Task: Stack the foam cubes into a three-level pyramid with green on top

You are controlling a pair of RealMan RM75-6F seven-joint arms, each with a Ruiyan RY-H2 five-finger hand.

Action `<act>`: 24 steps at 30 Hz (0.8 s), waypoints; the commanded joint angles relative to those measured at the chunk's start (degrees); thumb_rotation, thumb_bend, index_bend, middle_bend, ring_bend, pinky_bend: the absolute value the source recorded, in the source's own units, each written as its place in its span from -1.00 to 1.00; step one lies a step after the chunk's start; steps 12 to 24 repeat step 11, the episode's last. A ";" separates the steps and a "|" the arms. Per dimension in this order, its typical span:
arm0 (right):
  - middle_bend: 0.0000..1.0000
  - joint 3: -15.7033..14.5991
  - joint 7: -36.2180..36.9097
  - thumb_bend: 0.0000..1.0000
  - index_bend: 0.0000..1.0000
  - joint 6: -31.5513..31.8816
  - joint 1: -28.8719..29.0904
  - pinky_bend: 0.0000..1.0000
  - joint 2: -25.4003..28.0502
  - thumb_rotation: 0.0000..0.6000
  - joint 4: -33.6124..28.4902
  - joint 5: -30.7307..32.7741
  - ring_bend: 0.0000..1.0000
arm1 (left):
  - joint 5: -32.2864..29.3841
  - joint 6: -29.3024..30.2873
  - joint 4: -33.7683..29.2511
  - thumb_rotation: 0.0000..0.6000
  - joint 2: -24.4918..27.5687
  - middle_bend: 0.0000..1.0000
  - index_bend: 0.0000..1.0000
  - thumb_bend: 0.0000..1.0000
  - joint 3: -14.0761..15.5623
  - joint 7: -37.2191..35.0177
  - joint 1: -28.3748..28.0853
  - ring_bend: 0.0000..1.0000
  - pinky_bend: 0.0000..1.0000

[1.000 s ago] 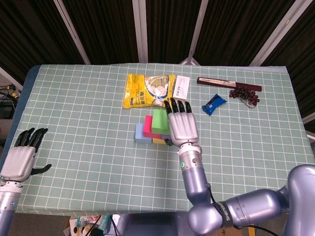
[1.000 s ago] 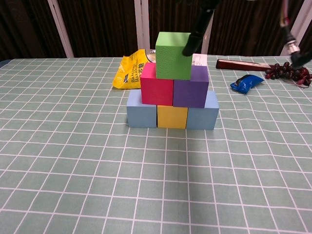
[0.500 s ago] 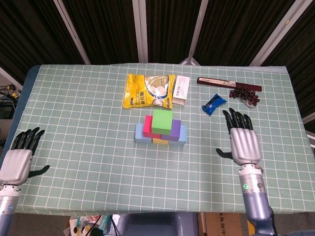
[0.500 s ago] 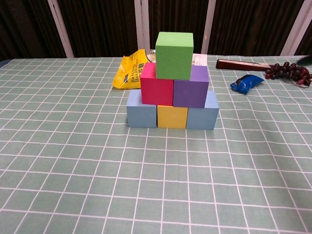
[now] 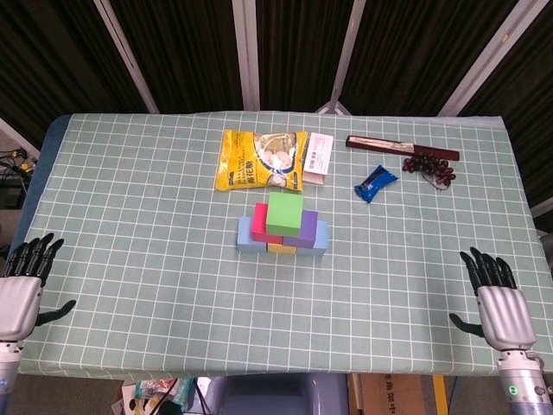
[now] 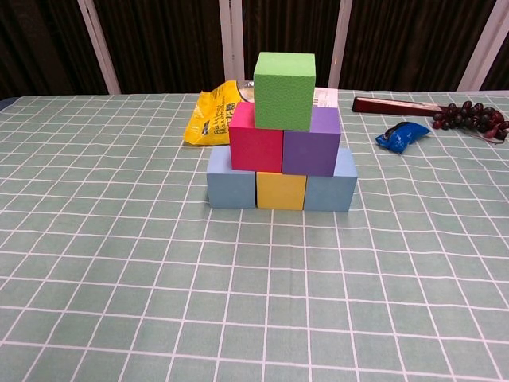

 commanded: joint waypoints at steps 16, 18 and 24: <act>-1.00 3.11 2.01 -0.66 -1.00 -2.45 -4.23 -1.00 -0.95 1.00 3.50 -2.92 -1.00 | -3.32 0.38 1.76 1.00 -1.26 -1.00 -1.00 -0.78 -2.28 -3.08 1.00 -1.00 -1.00; -1.00 3.11 2.01 -0.66 -1.00 -2.45 -4.23 -1.00 -0.95 1.00 3.50 -2.92 -1.00 | -3.32 0.38 1.76 1.00 -1.26 -1.00 -1.00 -0.78 -2.28 -3.08 1.00 -1.00 -1.00; -1.00 3.11 2.01 -0.66 -1.00 -2.45 -4.23 -1.00 -0.95 1.00 3.50 -2.92 -1.00 | -3.32 0.38 1.76 1.00 -1.26 -1.00 -1.00 -0.78 -2.28 -3.08 1.00 -1.00 -1.00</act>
